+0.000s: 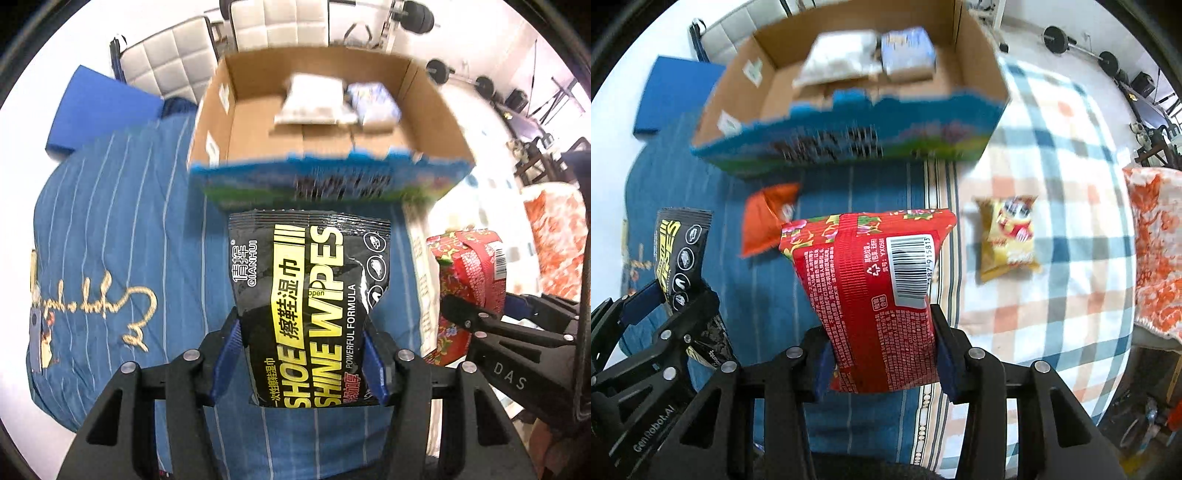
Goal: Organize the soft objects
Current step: 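Carry the wipes pouch with the left tool while the right tool carries the red bag to the box, then release the wipes pouch in the box with the left tool while the right tool releases the red bag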
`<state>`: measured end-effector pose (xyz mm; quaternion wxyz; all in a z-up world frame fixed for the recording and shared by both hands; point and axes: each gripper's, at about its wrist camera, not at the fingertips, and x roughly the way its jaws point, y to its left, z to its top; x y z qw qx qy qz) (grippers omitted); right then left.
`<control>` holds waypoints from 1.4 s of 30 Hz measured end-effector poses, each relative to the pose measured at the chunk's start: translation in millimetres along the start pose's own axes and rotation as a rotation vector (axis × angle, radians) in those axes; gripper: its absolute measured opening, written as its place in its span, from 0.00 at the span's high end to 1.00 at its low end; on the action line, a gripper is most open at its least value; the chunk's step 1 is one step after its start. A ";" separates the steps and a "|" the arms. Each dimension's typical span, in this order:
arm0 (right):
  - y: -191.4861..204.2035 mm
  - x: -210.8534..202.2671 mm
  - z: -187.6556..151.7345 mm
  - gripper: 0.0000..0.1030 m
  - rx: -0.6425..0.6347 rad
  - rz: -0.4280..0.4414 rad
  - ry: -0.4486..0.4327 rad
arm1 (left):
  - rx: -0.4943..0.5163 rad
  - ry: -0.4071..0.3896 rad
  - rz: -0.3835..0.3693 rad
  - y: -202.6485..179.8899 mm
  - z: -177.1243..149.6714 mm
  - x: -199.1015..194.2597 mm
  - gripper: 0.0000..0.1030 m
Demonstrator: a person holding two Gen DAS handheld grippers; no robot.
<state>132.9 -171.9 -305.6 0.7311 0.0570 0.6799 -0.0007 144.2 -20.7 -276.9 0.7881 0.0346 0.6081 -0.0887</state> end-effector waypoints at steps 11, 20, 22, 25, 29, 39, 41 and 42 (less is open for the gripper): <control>-9.0 -72.5 51.4 0.54 0.006 0.092 -0.120 | -0.020 -0.098 -0.069 18.8 86.8 -39.8 0.47; -18.5 -62.5 171.6 0.54 0.000 0.069 -0.166 | -0.070 -0.034 -0.095 49.8 211.1 -9.5 0.47; -20.2 -46.2 198.5 0.54 0.003 0.054 -0.134 | -0.072 0.005 -0.087 54.7 235.2 10.7 0.47; -23.6 -12.4 230.4 0.54 0.002 0.022 -0.075 | -0.075 0.066 -0.057 60.4 266.3 47.8 0.47; -27.4 41.0 258.7 0.54 0.000 -0.001 0.027 | -0.080 0.148 -0.024 66.0 295.7 100.3 0.47; -18.7 118.7 278.2 0.54 -0.053 -0.066 0.167 | 0.016 0.286 0.124 57.9 334.5 194.9 0.46; -18.7 128.7 279.5 0.54 -0.051 -0.065 0.190 | 0.003 0.311 0.119 58.5 334.2 204.3 0.45; -18.4 132.3 280.0 0.54 -0.054 -0.068 0.198 | -0.008 0.321 0.114 59.7 333.8 208.4 0.44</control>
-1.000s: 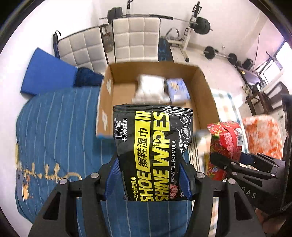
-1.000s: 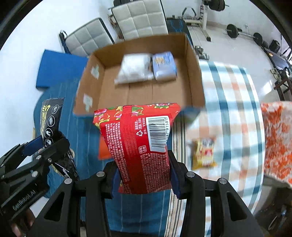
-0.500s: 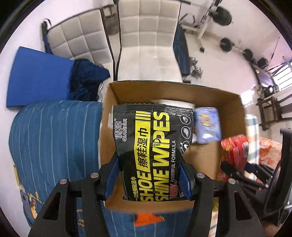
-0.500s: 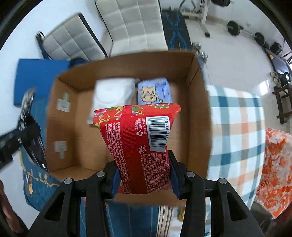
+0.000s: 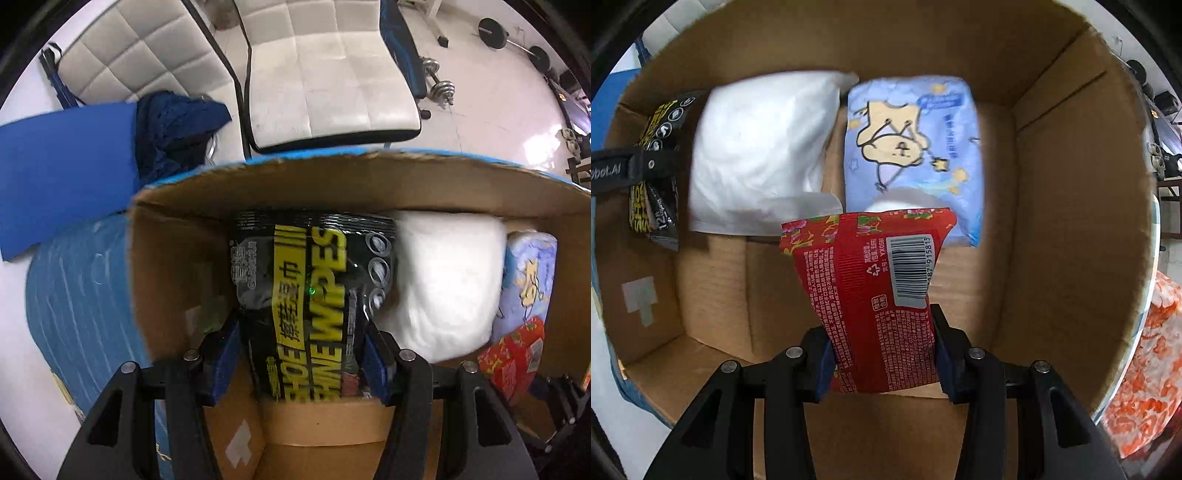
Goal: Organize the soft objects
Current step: 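Release the wipes pouch in the box with the left tool while the right tool releases the red bag, then grasp the orange snack bag with the left tool while the right tool grasps the yellow panda bag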
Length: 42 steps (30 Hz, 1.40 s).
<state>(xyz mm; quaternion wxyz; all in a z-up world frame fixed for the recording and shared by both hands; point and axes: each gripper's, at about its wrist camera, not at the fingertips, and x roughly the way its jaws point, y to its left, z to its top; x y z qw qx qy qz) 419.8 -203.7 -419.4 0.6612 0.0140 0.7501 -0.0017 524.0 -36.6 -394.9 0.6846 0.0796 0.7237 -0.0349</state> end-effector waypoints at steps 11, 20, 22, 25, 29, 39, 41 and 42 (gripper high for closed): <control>2.1 26.7 14.4 0.52 -0.015 0.024 0.082 | -0.017 0.034 -0.022 0.2 5.7 -0.8 0.39; -7.1 13.4 15.8 0.29 0.017 0.070 0.069 | -0.051 -0.034 -0.070 16.4 -15.5 -36.1 0.33; -7.4 5.4 11.1 0.29 0.014 0.059 0.049 | -0.072 -0.048 -0.092 21.4 -25.0 -44.3 0.33; -5.4 -8.9 6.6 0.23 0.004 0.037 0.014 | -0.100 -0.085 -0.123 25.9 -42.7 -59.2 0.33; -5.6 -27.7 -6.4 0.11 0.001 0.023 -0.039 | -0.114 -0.144 -0.143 25.9 -69.8 -79.7 0.21; 9.3 -72.0 -57.3 0.00 0.009 0.020 -0.180 | -0.132 -0.279 -0.195 19.7 -137.9 -125.2 0.01; 9.0 -85.1 -70.1 0.00 0.008 0.008 -0.214 | -0.131 -0.307 -0.189 17.8 -149.5 -134.1 0.01; 7.2 -93.8 -76.3 0.00 0.005 0.004 -0.235 | -0.133 -0.328 -0.189 16.7 -157.0 -139.4 0.01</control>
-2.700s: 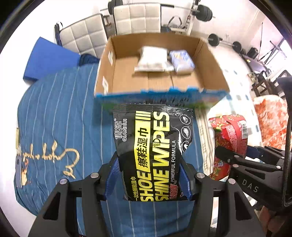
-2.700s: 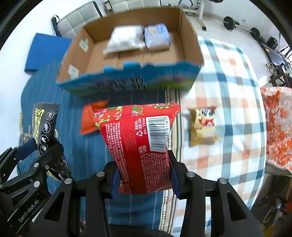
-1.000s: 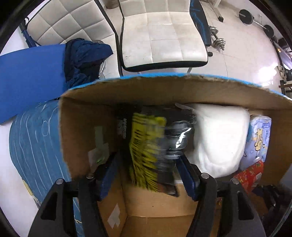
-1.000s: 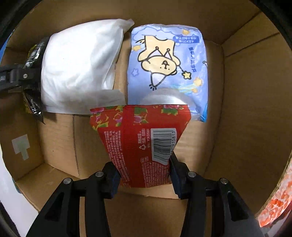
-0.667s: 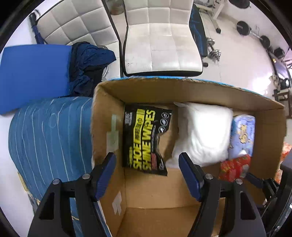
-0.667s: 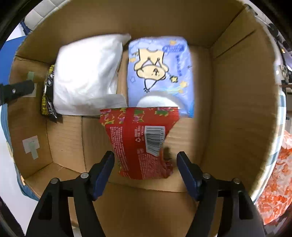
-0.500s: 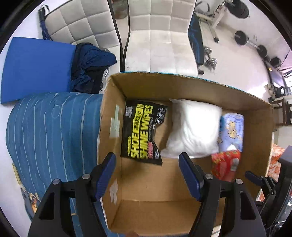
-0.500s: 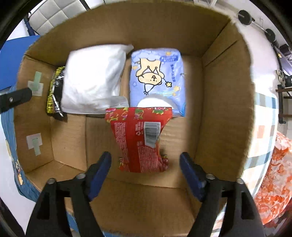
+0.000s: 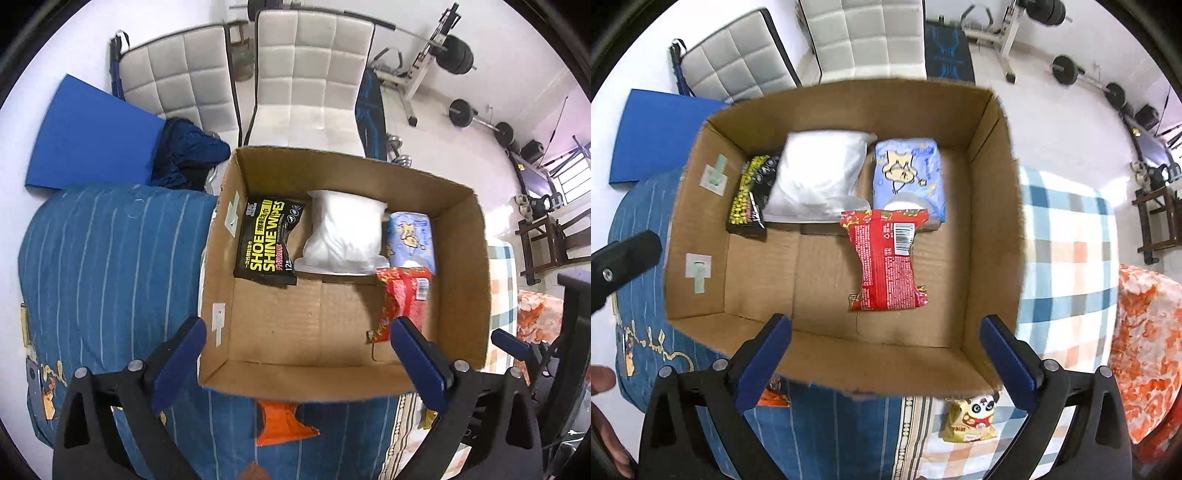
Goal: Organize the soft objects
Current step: 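Grasp the orange snack bag with the left tool while the right tool grasps the yellow panda bag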
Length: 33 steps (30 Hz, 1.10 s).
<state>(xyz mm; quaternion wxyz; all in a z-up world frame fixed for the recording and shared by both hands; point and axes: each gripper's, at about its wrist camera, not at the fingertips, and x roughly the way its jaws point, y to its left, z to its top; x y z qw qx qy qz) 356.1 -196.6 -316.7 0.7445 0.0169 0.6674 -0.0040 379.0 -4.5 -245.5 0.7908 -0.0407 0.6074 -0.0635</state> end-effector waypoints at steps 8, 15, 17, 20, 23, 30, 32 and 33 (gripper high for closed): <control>-0.6 -60.0 -30.9 0.00 0.004 0.005 -0.121 | 0.030 -0.125 0.047 -8.2 -33.3 -47.3 0.01; -3.5 -98.2 -55.9 0.00 0.008 0.018 -0.189 | 0.070 -0.217 0.089 -13.8 -52.7 -82.0 0.01; -3.1 -106.0 -60.5 0.00 0.006 0.027 -0.203 | 0.074 -0.231 0.091 -14.5 -57.2 -88.8 0.01; -3.2 -117.3 -68.9 0.00 0.010 0.045 -0.221 | 0.066 -0.234 0.083 -13.8 -63.0 -94.9 0.01; -8.7 -123.5 -76.4 0.00 0.025 0.076 -0.219 | 0.058 -0.206 0.074 -9.4 -66.8 -90.4 0.01; -65.1 -99.3 -101.8 0.00 0.108 0.030 -0.146 | -0.019 -0.074 0.108 23.0 -94.7 -47.2 0.01; -90.8 -77.8 -111.0 0.00 0.158 0.009 -0.097 | -0.053 -0.013 0.099 32.3 -105.3 -24.2 0.01; -100.6 -68.1 -114.5 0.00 0.177 0.005 -0.076 | -0.063 0.013 0.092 35.3 -109.3 -13.6 0.01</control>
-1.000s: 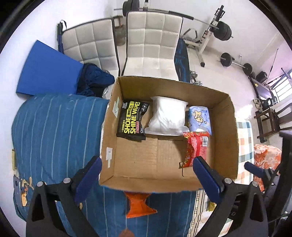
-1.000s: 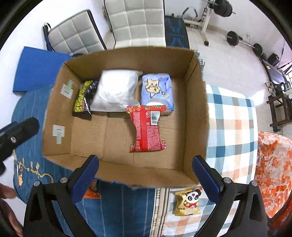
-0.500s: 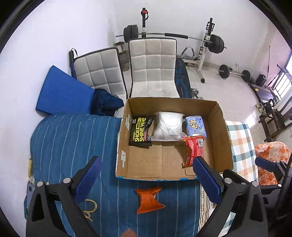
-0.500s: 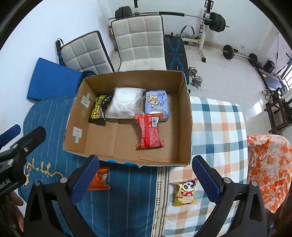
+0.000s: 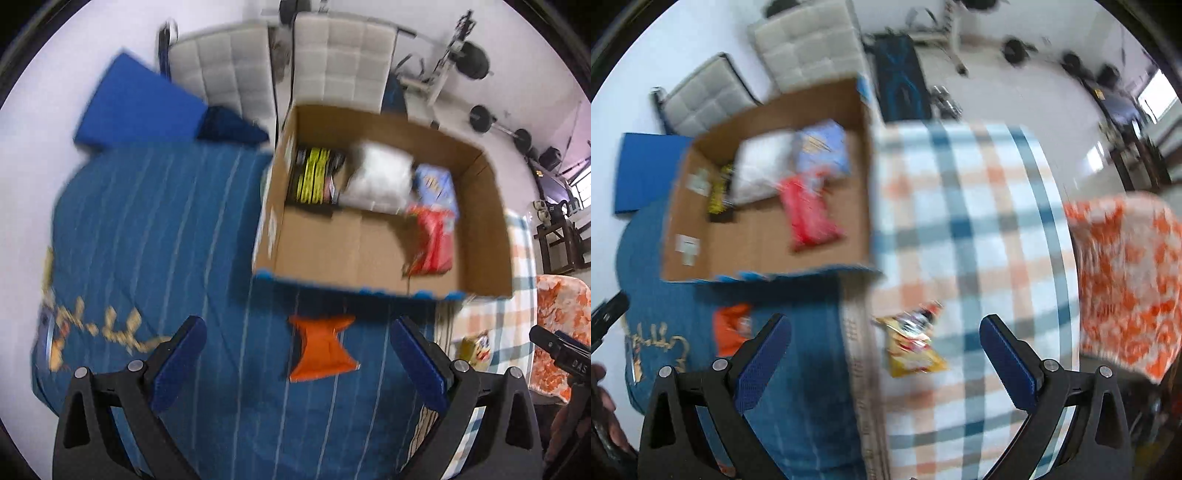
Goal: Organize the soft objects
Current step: 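Grasp the orange snack bag with the left tool while the right tool grasps the yellow panda bag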
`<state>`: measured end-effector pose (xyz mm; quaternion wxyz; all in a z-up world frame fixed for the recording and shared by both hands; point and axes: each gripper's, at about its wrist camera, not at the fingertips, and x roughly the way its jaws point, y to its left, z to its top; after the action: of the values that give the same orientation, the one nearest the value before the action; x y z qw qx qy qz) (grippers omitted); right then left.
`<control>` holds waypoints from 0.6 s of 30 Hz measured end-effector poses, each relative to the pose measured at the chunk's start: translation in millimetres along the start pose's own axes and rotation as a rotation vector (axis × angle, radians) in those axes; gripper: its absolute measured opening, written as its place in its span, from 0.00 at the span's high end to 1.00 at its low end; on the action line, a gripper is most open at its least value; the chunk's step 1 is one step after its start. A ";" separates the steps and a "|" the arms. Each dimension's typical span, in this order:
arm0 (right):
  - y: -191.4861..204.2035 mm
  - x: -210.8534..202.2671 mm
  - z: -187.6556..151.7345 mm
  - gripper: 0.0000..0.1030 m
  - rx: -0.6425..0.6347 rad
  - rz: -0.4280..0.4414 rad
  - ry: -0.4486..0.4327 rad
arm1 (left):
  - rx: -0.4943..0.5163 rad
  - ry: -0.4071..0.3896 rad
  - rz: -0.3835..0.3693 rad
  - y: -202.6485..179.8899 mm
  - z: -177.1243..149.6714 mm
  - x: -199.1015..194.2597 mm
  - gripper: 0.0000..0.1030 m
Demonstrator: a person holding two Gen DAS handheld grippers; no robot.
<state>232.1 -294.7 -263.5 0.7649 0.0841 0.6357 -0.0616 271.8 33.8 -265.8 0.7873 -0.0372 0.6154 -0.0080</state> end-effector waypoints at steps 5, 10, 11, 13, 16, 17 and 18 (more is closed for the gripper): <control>-39.3 65.6 -13.3 0.00 0.062 -0.039 0.137 | -0.027 0.175 -0.039 0.8 -16.5 62.7 0.01; -49.3 119.5 -26.9 0.00 0.079 -0.026 0.240 | -0.022 0.281 -0.034 -7.0 -26.4 111.1 0.01; -49.6 127.5 -29.0 0.00 0.084 -0.029 0.255 | -0.022 0.296 -0.034 -8.4 -28.0 119.8 0.01; -51.1 140.0 -33.6 0.00 0.096 -0.018 0.277 | -0.025 0.328 -0.036 -9.9 -30.7 135.5 0.01; -52.6 153.5 -37.7 0.00 0.114 0.000 0.301 | -0.046 0.367 -0.046 -11.4 -31.3 157.1 0.01; -52.2 157.5 -38.8 0.04 0.114 0.002 0.305 | -0.053 0.372 -0.046 -11.9 -30.9 163.5 0.07; -51.7 161.1 -39.7 0.07 0.113 -0.001 0.310 | -0.058 0.381 -0.050 -12.5 -30.8 169.3 0.19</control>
<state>213.2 -335.0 -431.4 0.6515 0.1354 0.7417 -0.0840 283.4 10.0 -436.3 0.6548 -0.0727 0.7521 -0.0167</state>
